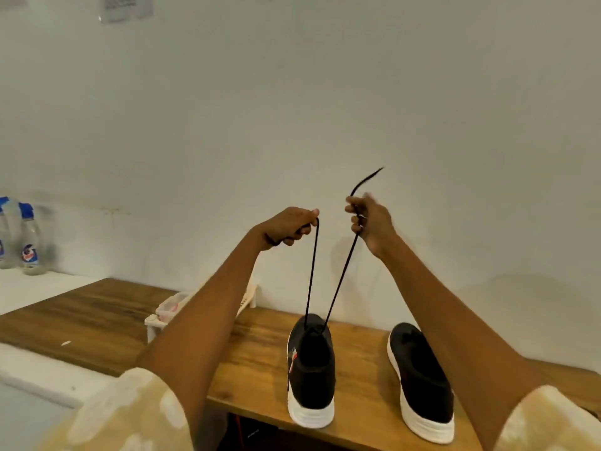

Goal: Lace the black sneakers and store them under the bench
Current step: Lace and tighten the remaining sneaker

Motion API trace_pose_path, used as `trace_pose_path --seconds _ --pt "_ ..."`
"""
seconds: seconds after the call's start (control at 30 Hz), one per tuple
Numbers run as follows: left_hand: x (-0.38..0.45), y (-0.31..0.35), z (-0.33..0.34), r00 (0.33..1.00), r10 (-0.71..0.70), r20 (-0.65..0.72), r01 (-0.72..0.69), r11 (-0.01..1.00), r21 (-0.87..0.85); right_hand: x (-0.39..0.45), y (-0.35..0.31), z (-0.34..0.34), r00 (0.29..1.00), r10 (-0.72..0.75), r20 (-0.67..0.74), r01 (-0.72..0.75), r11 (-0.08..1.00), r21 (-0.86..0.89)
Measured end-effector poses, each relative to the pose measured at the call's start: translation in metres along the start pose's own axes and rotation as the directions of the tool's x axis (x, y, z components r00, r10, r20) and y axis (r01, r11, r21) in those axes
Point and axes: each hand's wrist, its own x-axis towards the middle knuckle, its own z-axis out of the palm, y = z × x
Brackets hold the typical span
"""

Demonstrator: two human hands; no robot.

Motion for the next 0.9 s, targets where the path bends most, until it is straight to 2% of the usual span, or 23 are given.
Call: trace_pose_path --seconds 0.07,0.13,0.2,0.3,0.33,0.4,0.47,0.5,0.57,0.63,0.7,0.73,0.8,0.83,0.9 --pt "0.007 0.021 -0.006 1.000 0.029 -0.011 -0.029 0.998 0.056 0.011 -0.014 0.010 0.995 0.078 0.059 -0.048 0.916 -0.398" --pt "0.015 0.035 -0.009 0.995 0.078 -0.061 -0.067 0.984 0.165 0.012 -0.024 0.019 0.947 0.222 0.232 -0.041 0.800 -0.599" --pt "0.021 0.039 -0.010 0.985 0.130 -0.115 -0.102 0.968 0.228 0.009 -0.034 0.027 0.879 0.320 0.353 -0.026 0.771 -0.636" --pt "0.022 0.038 -0.006 0.975 0.140 -0.172 -0.105 0.975 0.195 0.008 -0.042 0.033 0.847 0.352 0.398 0.024 0.723 -0.691" --pt "0.020 0.035 -0.004 0.980 0.104 -0.171 -0.084 0.989 0.123 0.008 -0.044 0.033 0.842 0.353 0.409 0.052 0.700 -0.712" --pt "0.016 0.026 0.000 0.994 -0.009 -0.108 -0.007 0.989 -0.146 0.008 -0.044 0.031 0.822 0.357 0.443 0.106 0.669 -0.735" --pt "0.010 0.014 0.004 0.996 -0.087 0.034 0.093 0.919 -0.383 0.006 -0.044 0.030 0.804 0.353 0.478 0.145 0.663 -0.734" --pt "0.008 0.008 0.005 0.991 -0.103 0.084 0.130 0.893 -0.431 0.005 -0.044 0.030 0.796 0.352 0.492 0.152 0.670 -0.727" --pt "0.008 0.002 0.006 0.985 -0.132 0.108 0.167 0.876 -0.453 0.003 -0.044 0.031 0.771 0.381 0.511 0.138 0.683 -0.718" --pt "0.009 0.002 0.005 0.986 -0.154 0.068 0.168 0.903 -0.395 0.001 -0.042 0.030 0.736 0.459 0.497 0.116 0.639 -0.761" --pt "0.010 0.005 0.006 0.987 -0.154 0.051 0.162 0.951 -0.265 -0.001 -0.041 0.032 0.733 0.502 0.459 0.243 0.437 -0.866" --pt "0.008 0.003 0.007 0.983 -0.173 0.066 0.183 0.961 -0.208 -0.003 -0.034 0.032 0.754 0.471 0.458 0.338 0.320 -0.885" --pt "0.005 0.005 0.007 0.975 -0.189 0.119 0.208 0.960 -0.185 0.000 -0.028 0.031 0.823 0.264 0.503 0.473 0.173 -0.864" --pt "0.004 0.004 0.006 0.970 -0.187 0.157 0.217 0.954 -0.205 -0.001 -0.024 0.029 0.835 0.162 0.526 0.508 0.139 -0.850" --pt "-0.001 0.001 0.007 0.950 -0.201 0.241 0.251 0.948 -0.197 -0.003 -0.018 0.024 0.823 0.072 0.564 0.556 0.110 -0.824"
